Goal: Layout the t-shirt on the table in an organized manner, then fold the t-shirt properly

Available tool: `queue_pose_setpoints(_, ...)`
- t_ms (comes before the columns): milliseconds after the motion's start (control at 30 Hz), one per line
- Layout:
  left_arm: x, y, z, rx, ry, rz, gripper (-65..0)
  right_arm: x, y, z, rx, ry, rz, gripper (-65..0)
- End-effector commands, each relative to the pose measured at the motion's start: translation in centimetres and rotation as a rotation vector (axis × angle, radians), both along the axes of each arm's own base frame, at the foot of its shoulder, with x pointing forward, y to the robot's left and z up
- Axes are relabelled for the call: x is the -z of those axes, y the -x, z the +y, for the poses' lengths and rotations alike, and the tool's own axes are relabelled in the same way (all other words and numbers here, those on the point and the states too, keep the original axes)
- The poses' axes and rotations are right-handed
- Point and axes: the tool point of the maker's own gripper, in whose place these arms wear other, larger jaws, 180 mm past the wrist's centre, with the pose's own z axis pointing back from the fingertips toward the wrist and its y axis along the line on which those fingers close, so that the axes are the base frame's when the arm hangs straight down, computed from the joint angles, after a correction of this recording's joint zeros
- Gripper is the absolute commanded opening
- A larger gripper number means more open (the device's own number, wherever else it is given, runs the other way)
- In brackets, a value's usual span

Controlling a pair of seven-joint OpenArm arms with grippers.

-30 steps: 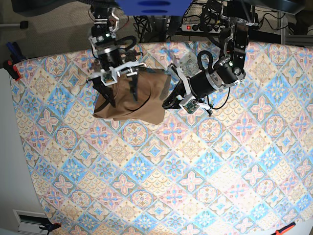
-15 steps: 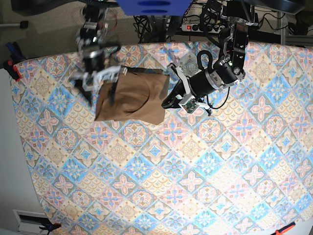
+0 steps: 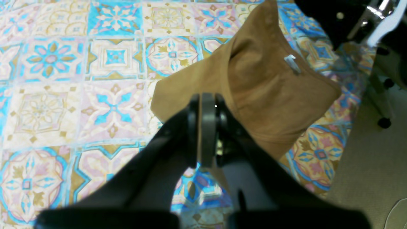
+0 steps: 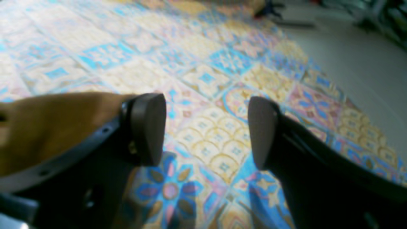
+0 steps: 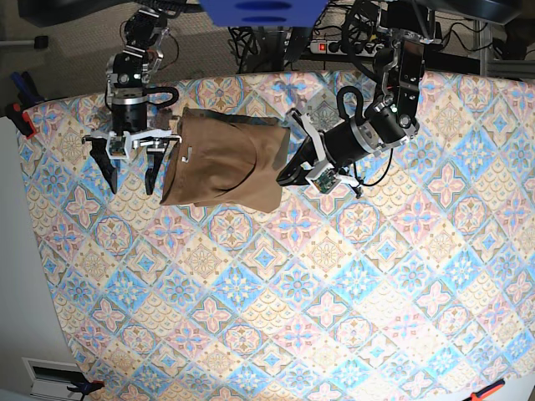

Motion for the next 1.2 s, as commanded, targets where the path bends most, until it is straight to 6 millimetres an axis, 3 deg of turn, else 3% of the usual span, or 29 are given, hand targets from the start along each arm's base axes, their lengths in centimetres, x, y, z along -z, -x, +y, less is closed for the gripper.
queue_pose_setpoints(0, -1.5, -0.4, -0.2, 0.002, 0.038, -0.042, -65.0, -2.9, -0.6, -0.2, -0.003, 0.022, -0.094, -26.1)
queue_pose_setpoints(67, -1.5, -0.4, -0.2, 0.002, 0.038, -0.042, -65.0, -4.7, -0.9, 0.1, -0.014, 0.04, -0.139, -26.1)
queue_pose_setpoints(133, -1.5, -0.4, -0.3, 0.003, 0.038, -0.043, -65.0, -5.8, -1.4, 2.2, -0.066, 0.029, -0.169, -26.1)
queue_pose_setpoints(267, -1.6, -0.4, -0.5, 0.007, 0.041, -0.045, -65.0, -5.2, -0.9, 7.0, -0.186, -0.023, -0.151, -27.7)
queue_pose_setpoints(367, -2.2, -0.9, -0.8, 0.017, 0.045, -0.067, -65.0, -5.3, -1.1, 10.3, -0.267, -0.064, -0.155, -41.4)
queue_pose_setpoints(500, -3.2, -1.6, -1.5, 0.044, 0.044, -0.103, -65.0, -5.0, -0.9, 12.2, -0.314, -0.094, -0.147, -63.6)
queue_pose_setpoints(567, -3.4, -2.3, -1.8, 0.054, 0.022, -0.124, -65.0, -4.3, -0.7, 12.8, -0.326, -0.105, -0.129, -65.0)
queue_pose_setpoints(633, -2.4, -2.9, -2.1, 0.07, -0.04, -0.131, -65.0, -3.8, -0.7, 12.9, -0.329, -0.112, -0.115, -65.0)
queue_pose_setpoints(800, 2.2, -3.8, -3.6, 0.152, -0.208, -0.088, -65.0, -0.9, -0.3, 13.0, -0.322, -0.138, -0.044, -65.0)
queue_pose_setpoints(967, 5.4, -3.9, -4.8, 0.157, -0.217, 0.003, -65.0, 3.8, 1.0, 13.5, -0.322, -0.179, 0.081, -65.0)
queue_pose_setpoints(1167, 8.9, -3.2, -4.9, 0.16, -0.259, 0.095, -65.0, 8.2, 2.8, 14.1, -0.319, -0.221, 0.202, -65.0)
